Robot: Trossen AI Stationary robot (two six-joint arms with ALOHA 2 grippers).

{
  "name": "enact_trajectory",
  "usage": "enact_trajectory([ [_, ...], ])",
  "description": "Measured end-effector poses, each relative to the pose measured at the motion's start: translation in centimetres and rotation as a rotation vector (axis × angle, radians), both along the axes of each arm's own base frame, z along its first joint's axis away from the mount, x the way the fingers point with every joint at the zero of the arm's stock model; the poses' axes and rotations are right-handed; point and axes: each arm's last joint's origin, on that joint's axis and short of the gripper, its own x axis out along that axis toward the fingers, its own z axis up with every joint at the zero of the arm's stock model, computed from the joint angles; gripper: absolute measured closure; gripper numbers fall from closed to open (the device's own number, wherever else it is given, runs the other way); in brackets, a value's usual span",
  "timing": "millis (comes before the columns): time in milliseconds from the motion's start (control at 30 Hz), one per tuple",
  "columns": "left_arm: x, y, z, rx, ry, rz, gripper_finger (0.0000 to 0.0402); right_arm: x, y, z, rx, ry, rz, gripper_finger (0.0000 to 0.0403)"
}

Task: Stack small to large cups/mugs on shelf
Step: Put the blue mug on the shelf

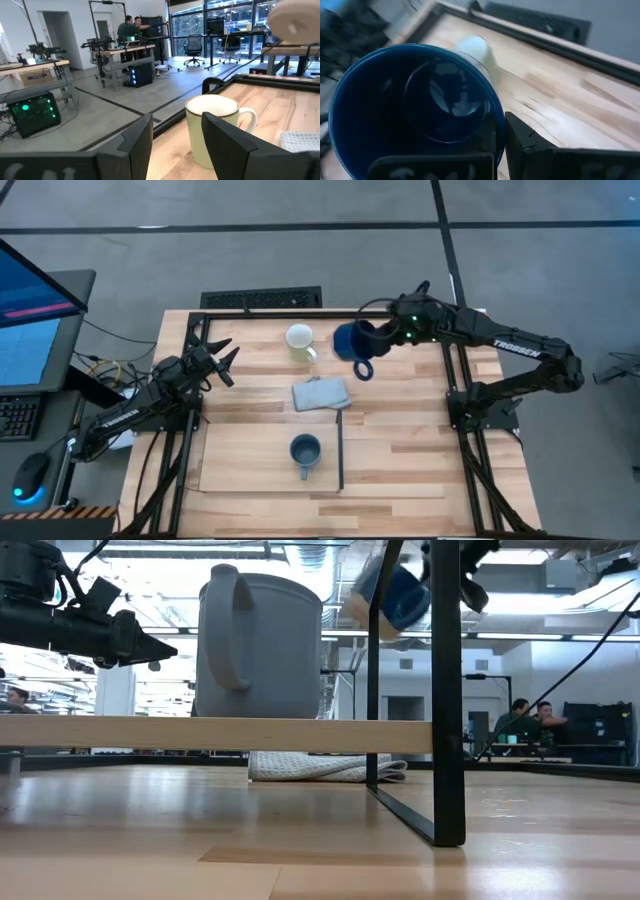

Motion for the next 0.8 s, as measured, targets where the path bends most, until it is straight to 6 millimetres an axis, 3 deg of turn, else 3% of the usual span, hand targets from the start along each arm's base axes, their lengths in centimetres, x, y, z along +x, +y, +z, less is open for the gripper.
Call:
enact_trajectory([
  [267,0.0,0.0,0.0,0.0,0.0,0.0,0.0239,3.5,0.4,-0.1,0.003,-0.122,0.104,0.0378],
  [800,0.0,0.0,0.0,0.034,0.031,0.004,0.0239,16.0,-1.5,-1.3,0.016,0.071,0.322,0.0378],
])
